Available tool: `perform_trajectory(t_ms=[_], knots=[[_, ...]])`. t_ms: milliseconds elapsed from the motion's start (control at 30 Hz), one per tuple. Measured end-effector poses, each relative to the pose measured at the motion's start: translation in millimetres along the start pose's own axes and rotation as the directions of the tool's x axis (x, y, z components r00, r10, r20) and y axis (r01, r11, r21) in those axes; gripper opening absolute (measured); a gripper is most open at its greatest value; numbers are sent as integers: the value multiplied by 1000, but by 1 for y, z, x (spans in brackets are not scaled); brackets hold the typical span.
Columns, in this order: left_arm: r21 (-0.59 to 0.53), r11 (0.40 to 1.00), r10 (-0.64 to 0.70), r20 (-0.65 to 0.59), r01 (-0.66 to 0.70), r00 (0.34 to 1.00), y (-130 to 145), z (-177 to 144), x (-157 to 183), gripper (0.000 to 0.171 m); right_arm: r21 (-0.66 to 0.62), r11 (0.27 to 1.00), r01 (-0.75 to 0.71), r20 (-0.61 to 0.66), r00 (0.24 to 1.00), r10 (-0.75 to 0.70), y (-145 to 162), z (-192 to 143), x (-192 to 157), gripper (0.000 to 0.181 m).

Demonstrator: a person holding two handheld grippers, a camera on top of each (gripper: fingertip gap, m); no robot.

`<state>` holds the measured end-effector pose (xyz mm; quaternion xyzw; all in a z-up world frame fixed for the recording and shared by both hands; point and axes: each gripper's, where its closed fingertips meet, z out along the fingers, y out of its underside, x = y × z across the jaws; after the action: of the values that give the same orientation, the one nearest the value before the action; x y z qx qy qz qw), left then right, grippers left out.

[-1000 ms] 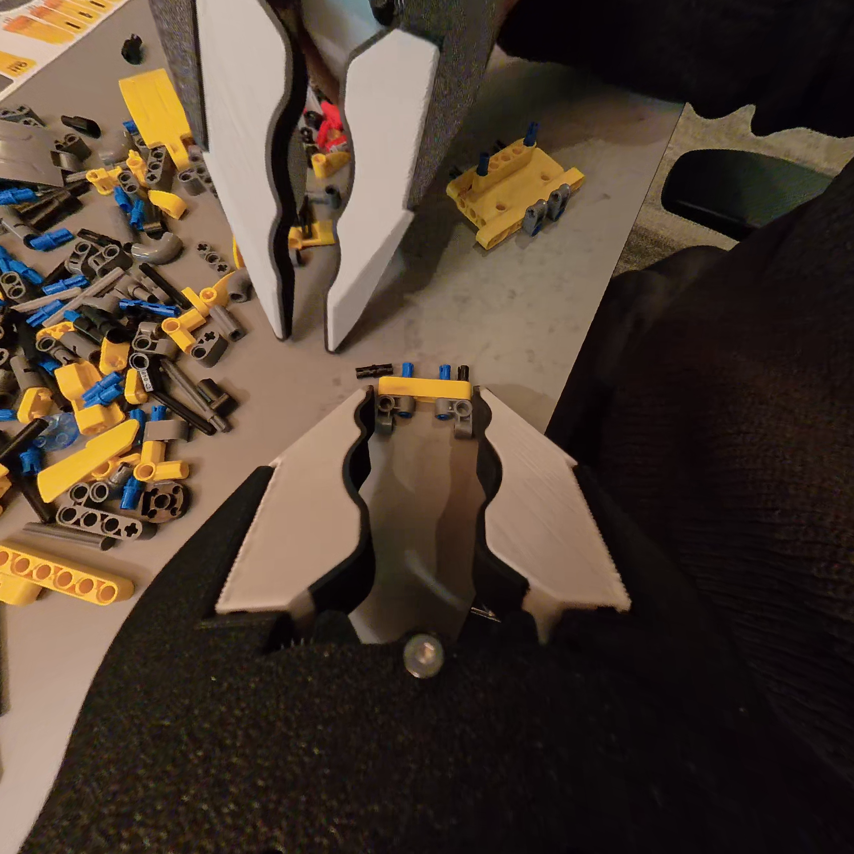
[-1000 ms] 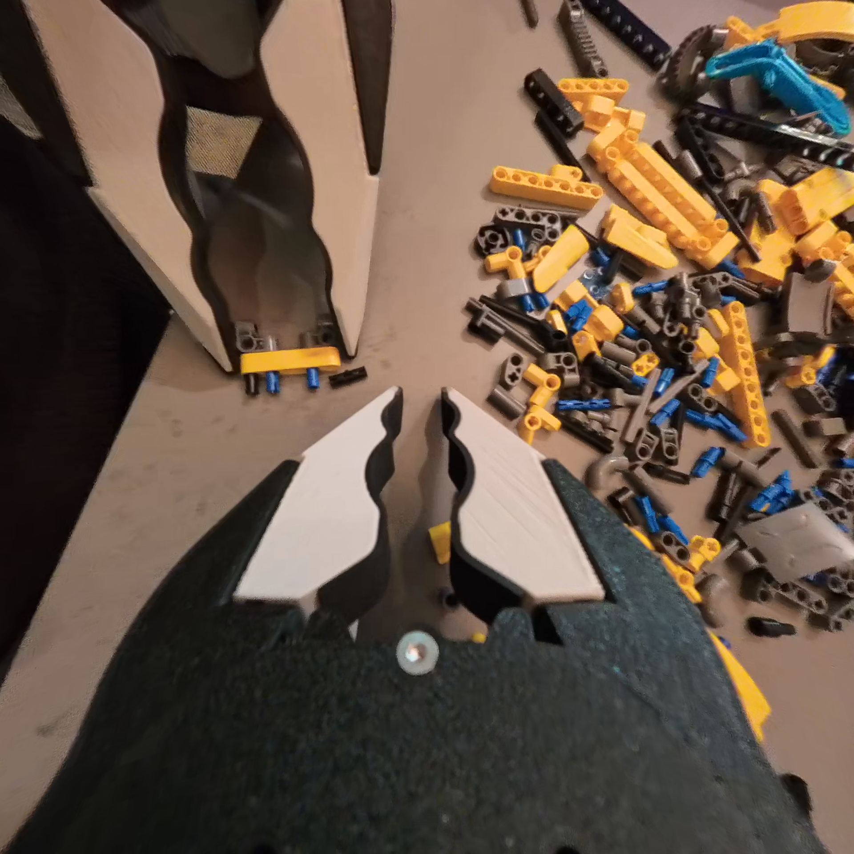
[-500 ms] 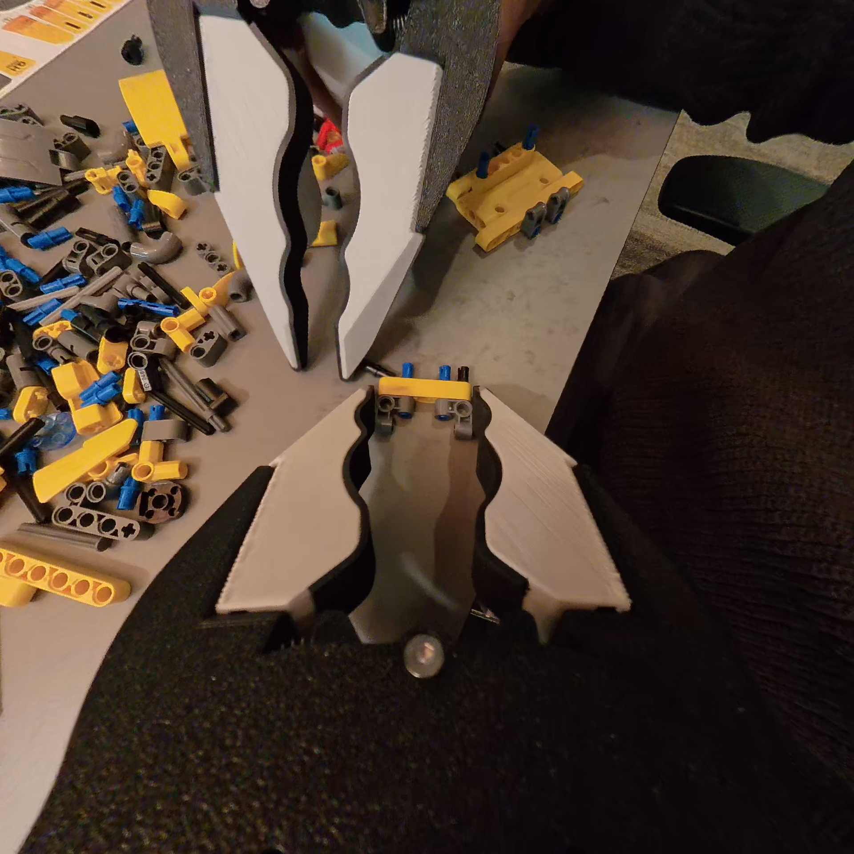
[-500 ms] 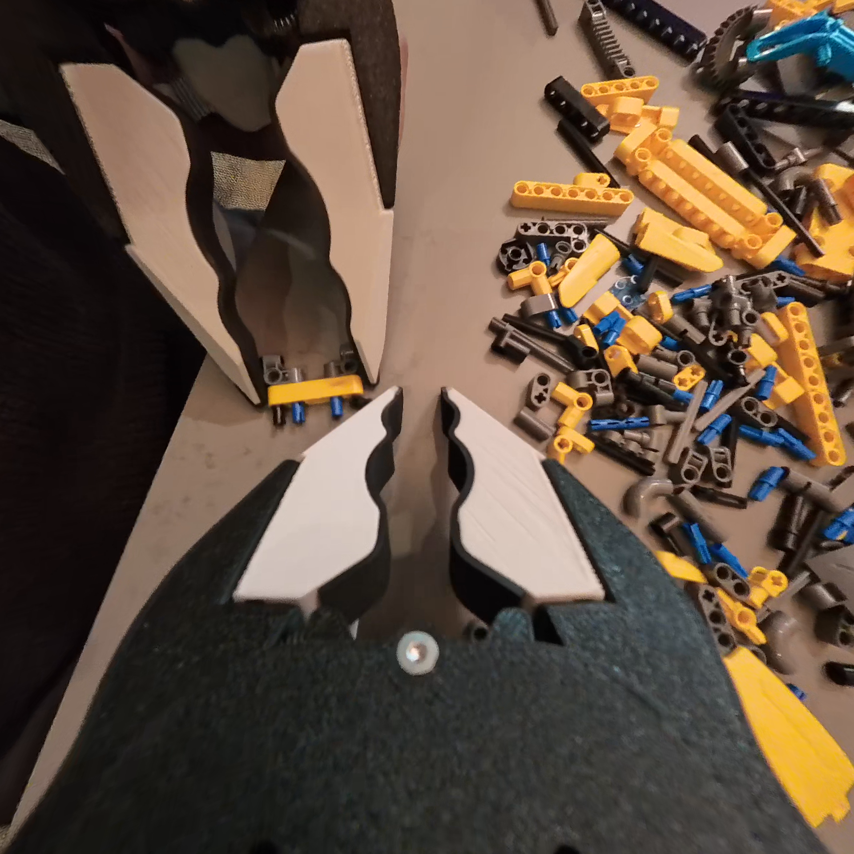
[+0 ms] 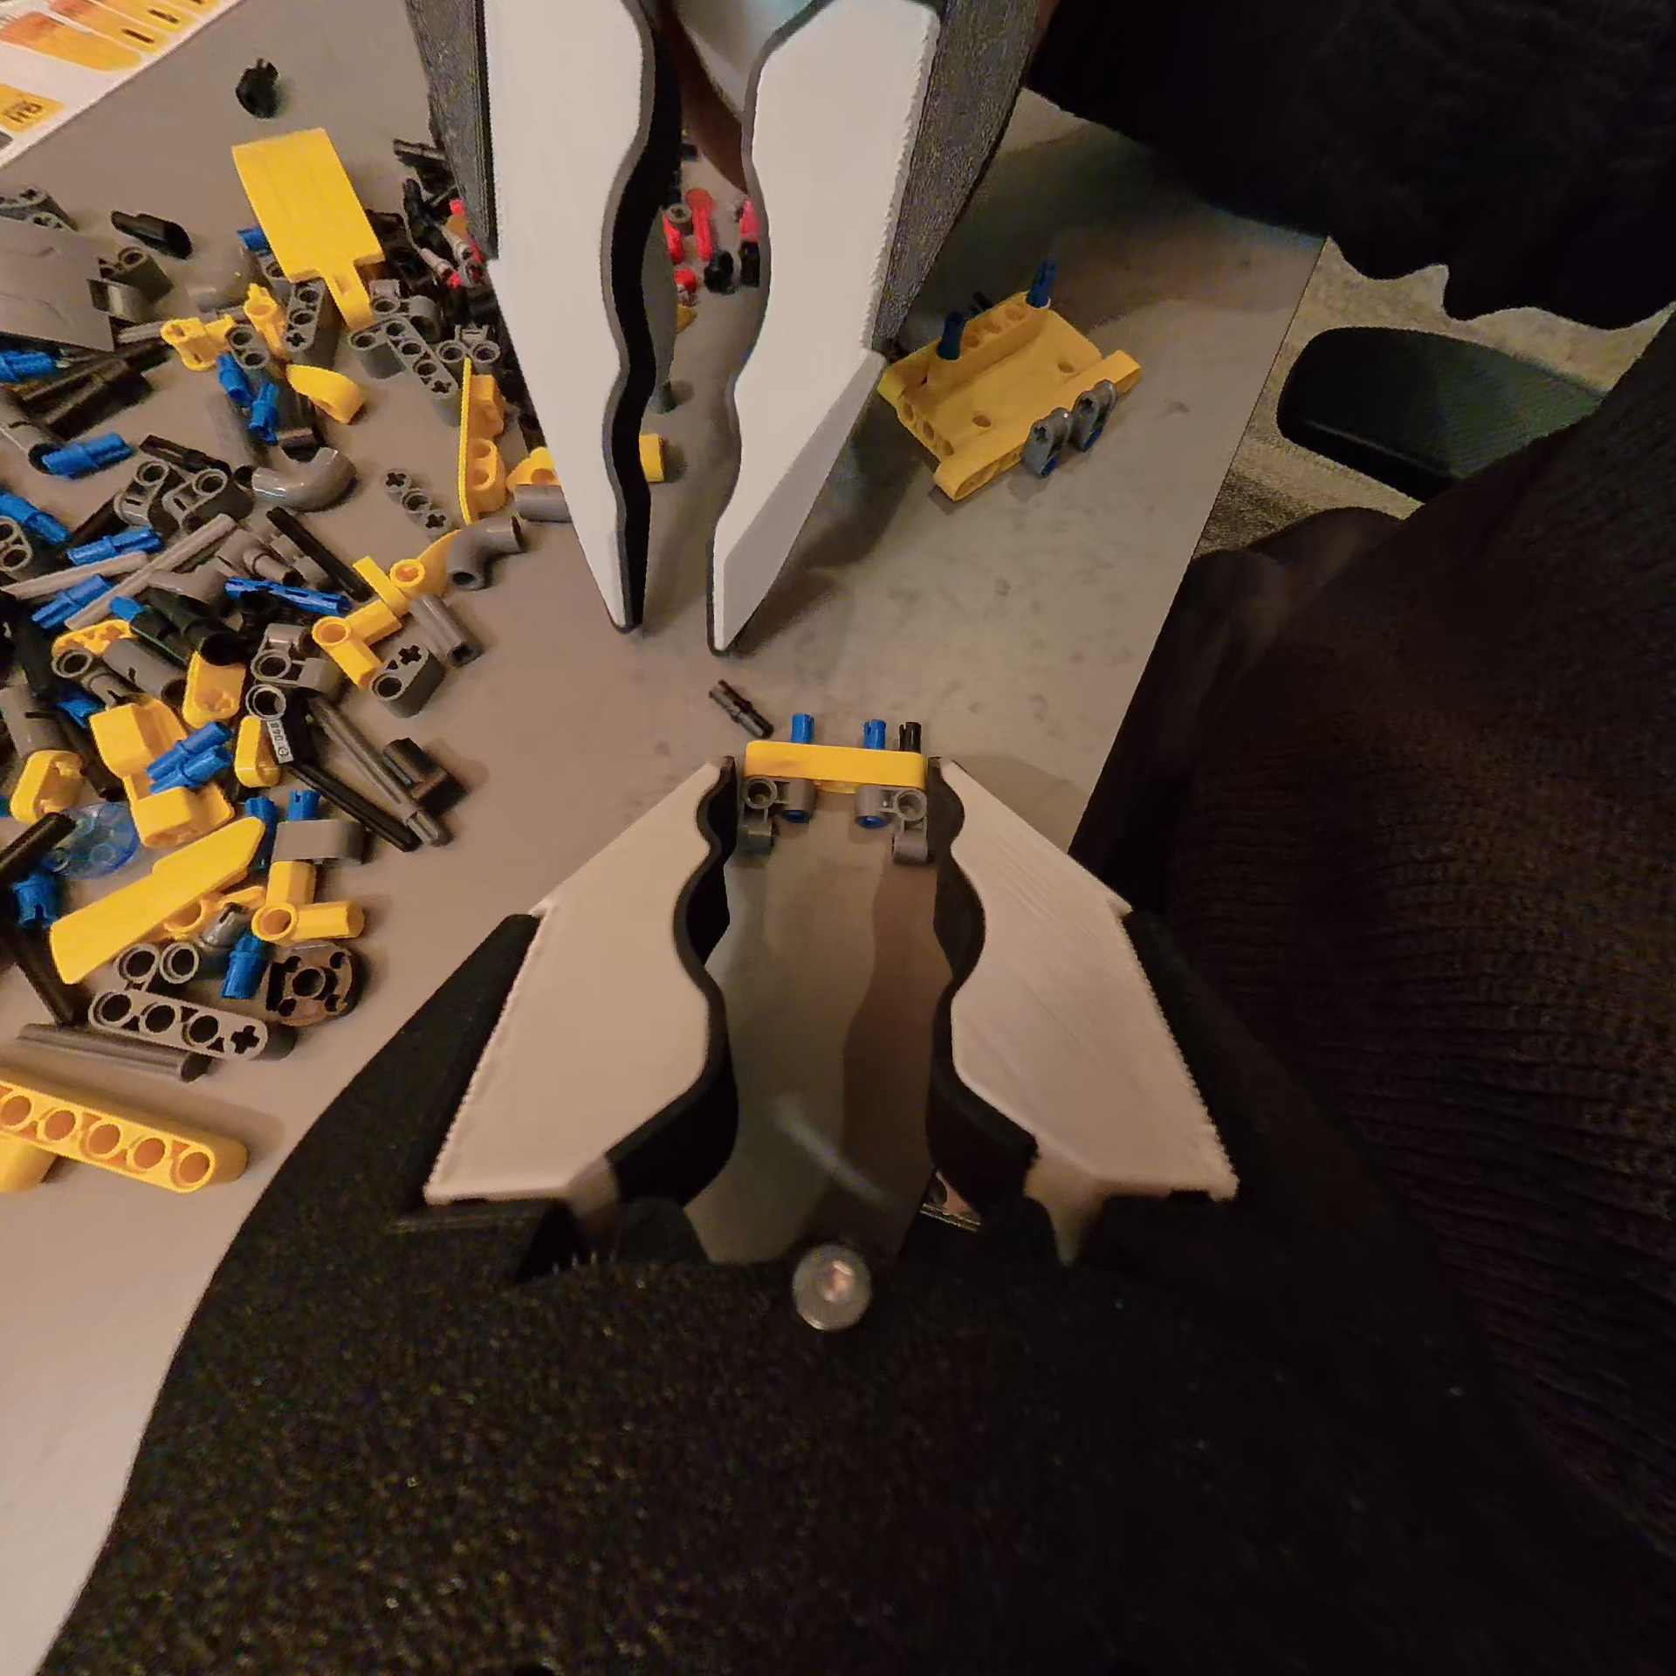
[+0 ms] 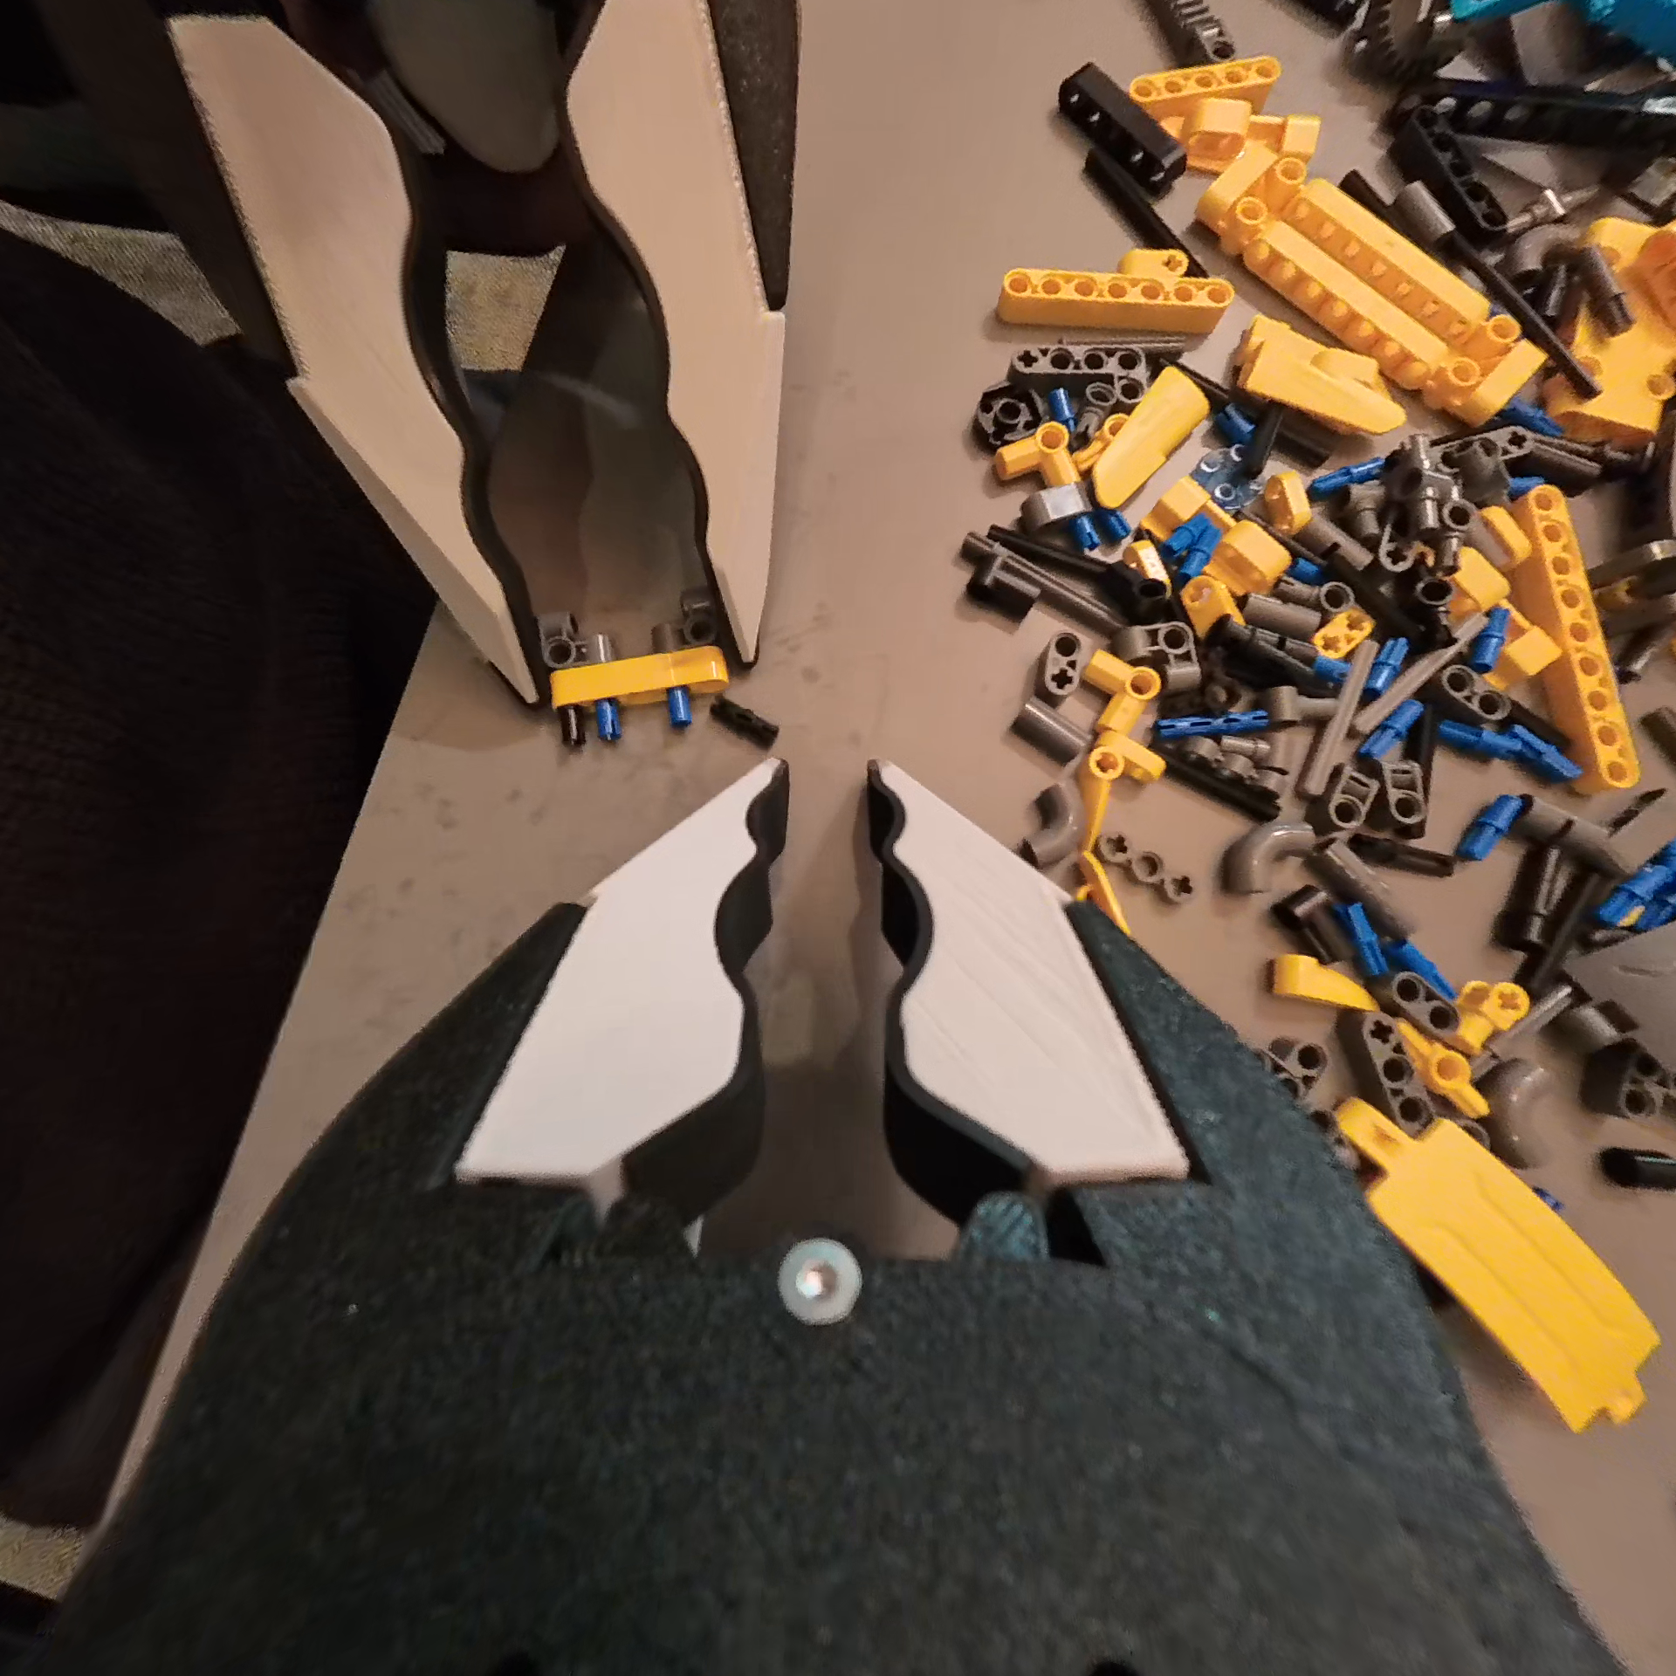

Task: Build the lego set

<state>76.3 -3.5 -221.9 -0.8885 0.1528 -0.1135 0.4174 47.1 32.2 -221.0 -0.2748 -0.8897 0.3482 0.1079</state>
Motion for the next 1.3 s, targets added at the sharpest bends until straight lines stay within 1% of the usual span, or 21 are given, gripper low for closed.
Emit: perform_trajectory(t_ms=[100, 200, 333, 467, 700, 1033, 1100, 1167, 1300], knots=[[0, 1000, 0, 0, 0, 1000, 0, 0, 0, 41, 18, 1000, -7, 12, 1000, 7, -5, 0, -6, 17], [1, 1000, -1, -1, 1, 1000, 0, 0, 0, 41, 8, 1000, 22, 12, 1000, -22, -5, 3, -10, 17], [3, 1000, -5, -5, 5, 1000, -1, 0, 0, 41, 28, 998, 62, 69, 996, -64, -5, 6, -18, 17], [5, 1000, -6, -9, 7, 1000, -1, 0, 0, 41, 49, 994, 93, 96, 991, -98, -6, 8, -21, 21], [4, 1000, 2, -2, -2, 1000, 0, 0, 0, 41, 56, 994, 89, 118, 988, -95, -4, 7, -22, 21], [4, 1000, 5, 1, -5, 1000, 0, 0, 0, 41, 31, 991, 132, 98, 986, -134, 1, 3, -24, 20], [4, 1000, 4, 0, -4, 1000, 0, 0, 0, 41, 35, 990, 138, 73, 987, -140, 0, 3, -20, 20], [5, 1000, 3, -1, -3, 1000, 0, 0, 0, 41, 47, 990, 133, 73, 988, -137, -2, 3, -20, 20], [6, 1000, 2, -2, -2, 1000, 0, 0, 0, 41, 63, 986, 156, 71, 985, -160, -3, 5, -20, 12]])
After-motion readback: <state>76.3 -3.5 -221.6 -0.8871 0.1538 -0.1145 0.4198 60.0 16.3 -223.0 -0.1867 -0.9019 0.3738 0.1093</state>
